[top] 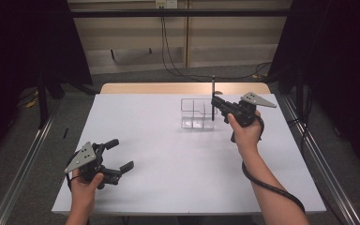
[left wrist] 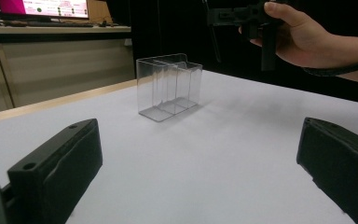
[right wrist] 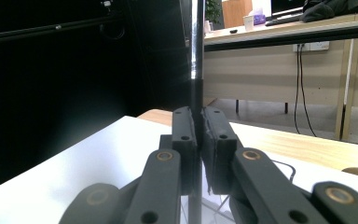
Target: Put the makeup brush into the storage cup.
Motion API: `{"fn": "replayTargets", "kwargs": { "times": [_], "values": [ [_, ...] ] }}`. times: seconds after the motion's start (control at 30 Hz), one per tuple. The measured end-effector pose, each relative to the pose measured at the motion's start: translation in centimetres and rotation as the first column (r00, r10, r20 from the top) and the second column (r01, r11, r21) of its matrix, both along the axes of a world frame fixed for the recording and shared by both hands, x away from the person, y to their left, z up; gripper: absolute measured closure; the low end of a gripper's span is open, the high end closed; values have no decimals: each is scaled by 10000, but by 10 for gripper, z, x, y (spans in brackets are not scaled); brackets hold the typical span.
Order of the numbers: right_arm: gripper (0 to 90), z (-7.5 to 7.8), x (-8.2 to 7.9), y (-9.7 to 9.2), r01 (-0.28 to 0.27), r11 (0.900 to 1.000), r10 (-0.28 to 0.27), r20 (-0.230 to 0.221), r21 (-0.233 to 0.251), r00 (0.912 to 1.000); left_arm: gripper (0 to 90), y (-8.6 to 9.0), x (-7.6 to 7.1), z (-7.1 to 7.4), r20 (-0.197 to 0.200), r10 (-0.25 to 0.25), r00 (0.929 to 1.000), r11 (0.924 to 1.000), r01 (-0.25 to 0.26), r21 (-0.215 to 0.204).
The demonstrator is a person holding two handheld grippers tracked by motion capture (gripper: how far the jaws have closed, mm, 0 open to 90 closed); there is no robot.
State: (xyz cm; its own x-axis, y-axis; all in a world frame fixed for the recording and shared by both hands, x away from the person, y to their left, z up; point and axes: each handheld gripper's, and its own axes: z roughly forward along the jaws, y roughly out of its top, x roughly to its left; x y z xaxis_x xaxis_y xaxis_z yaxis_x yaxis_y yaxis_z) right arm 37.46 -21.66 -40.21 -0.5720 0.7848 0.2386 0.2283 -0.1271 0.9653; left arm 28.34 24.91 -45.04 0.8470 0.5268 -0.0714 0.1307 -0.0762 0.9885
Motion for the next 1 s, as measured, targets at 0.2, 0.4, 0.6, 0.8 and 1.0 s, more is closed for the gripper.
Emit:
{"fn": "replayTargets", "kwargs": {
  "times": [0.2, 0.4, 0.6, 0.8, 1.0],
  "values": [
    [847, 1, 3, -1, 61, 10000, -61, 14, 26, 10000, 0, 0, 0, 0, -31, 22, 10000, 10000, -22, -12],
    [847, 0, 6, 0, 112, 9999, -112, 23, 34, 9999, 0, 1, 0, 0, -24, 13, 10000, 10000, -13, -28],
    [847, 1, 9, 1, 104, 9999, -104, 13, 38, 9999, 0, 1, 0, -1, -31, 35, 10000, 10000, -35, -35],
    [847, 2, 11, 1, 116, 9999, -116, 90, 62, 9999, 0, 1, 0, -1, -56, 49, 10000, 10000, -50, -37],
    [847, 2, 14, 2, 211, 9995, -213, 121, 222, 9997, 0, 1, 0, -1, -66, 33, 10000, 10000, -33, -49]
  ]
}}
